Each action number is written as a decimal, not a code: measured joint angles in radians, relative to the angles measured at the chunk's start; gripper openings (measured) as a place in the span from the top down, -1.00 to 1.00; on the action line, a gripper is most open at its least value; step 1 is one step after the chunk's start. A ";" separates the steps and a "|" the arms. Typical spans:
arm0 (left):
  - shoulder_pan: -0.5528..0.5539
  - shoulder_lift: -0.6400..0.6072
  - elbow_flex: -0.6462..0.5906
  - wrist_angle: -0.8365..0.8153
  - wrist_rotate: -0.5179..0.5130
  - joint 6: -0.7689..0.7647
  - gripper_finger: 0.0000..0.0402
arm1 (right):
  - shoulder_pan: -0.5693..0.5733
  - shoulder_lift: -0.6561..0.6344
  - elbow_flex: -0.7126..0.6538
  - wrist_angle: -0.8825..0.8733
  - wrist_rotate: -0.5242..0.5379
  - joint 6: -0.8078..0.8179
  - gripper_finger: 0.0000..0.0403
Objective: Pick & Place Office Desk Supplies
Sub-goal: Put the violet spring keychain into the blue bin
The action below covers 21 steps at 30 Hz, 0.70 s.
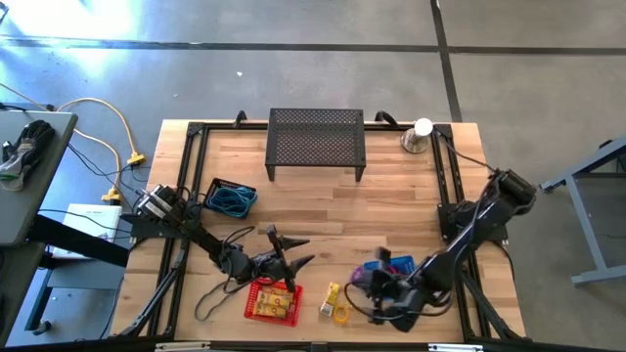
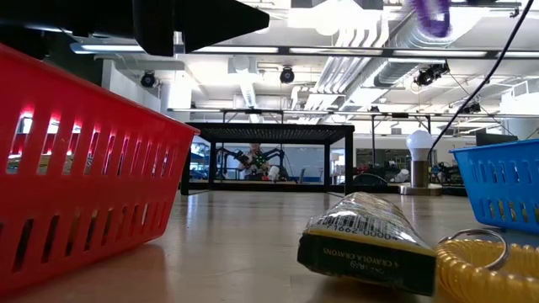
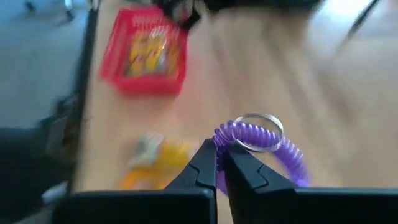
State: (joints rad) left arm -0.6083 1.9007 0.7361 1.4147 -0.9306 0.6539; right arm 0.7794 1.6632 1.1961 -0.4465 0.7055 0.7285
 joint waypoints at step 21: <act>-0.009 0.000 0.000 0.001 -0.001 -0.026 0.01 | 0.120 -0.045 0.000 -0.441 -0.289 0.906 0.84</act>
State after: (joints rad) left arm -0.6173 1.9007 0.7361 1.4160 -0.9318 0.6281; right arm 0.8989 1.6181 1.1957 -0.8879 0.4169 1.6341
